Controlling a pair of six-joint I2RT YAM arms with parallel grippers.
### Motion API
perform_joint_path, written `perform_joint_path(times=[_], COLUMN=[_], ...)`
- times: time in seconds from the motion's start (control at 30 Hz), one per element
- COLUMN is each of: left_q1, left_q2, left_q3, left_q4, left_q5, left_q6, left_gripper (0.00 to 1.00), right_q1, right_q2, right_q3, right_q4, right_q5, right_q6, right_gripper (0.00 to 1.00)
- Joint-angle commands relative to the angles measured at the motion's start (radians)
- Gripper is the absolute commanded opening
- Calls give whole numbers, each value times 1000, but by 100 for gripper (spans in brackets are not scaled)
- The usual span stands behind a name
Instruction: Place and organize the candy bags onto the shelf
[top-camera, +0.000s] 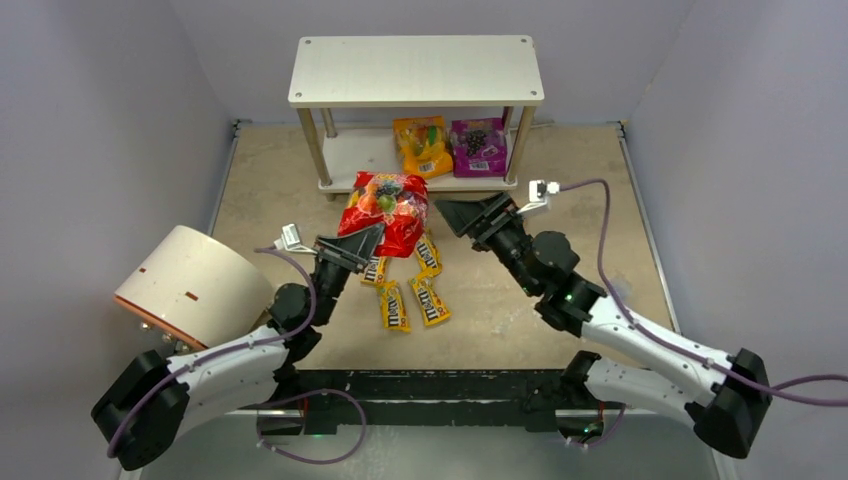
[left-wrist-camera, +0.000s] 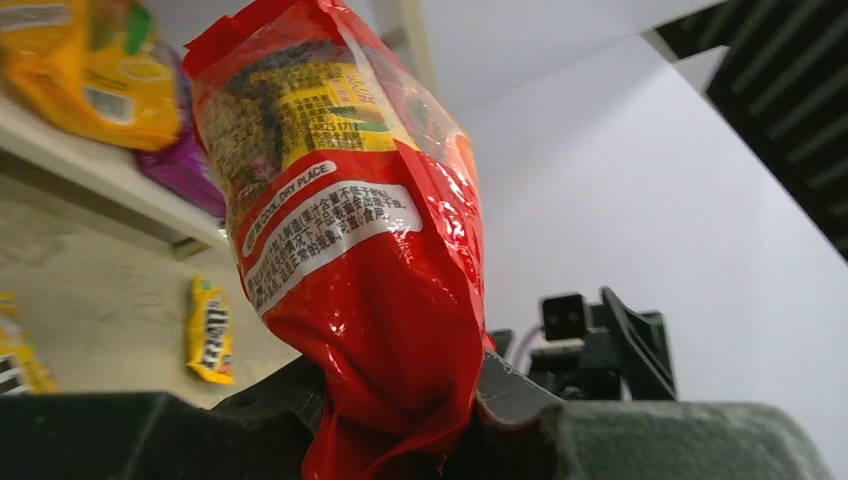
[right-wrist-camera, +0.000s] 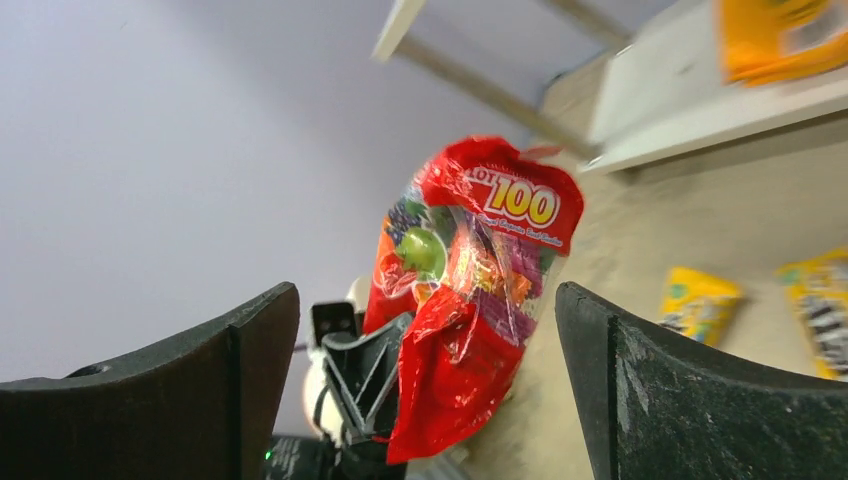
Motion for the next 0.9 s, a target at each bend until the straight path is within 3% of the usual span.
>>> perform_joint_path(times=[0.0,0.13,0.23,0.33,0.5,0.7,0.87], left_q1=[11,14,27,96,202,211,240], left_q2=[-6,41,103,185,319,432,571], left_q3=[8,93,165,214,299,368,450], left_q4=[-76,-243,-265,-227,-84,96,182], left_q5=[-141,-240,-305,-283,-92,-148,-188], left_q6=[-22,27,151,197,246,366,348], left_gripper=[0,0,0,0,0,0,0], right_q1=[-5,-5,-5,-6,-8,-8,-7], right_q2=[-126,-228,-281,-309,-312,-318,-334], right_q3=[4,-46,-70,-84,-83,-83,-92], right_q4=[-256,-309,-341,-353,-361,-353,-326], right_q5=[300,404,444,472,496,494,476], right_q6=[-113,-186,-244,-292,-375,-443,-500], right_gripper=[99,99,99,99,99,99,99])
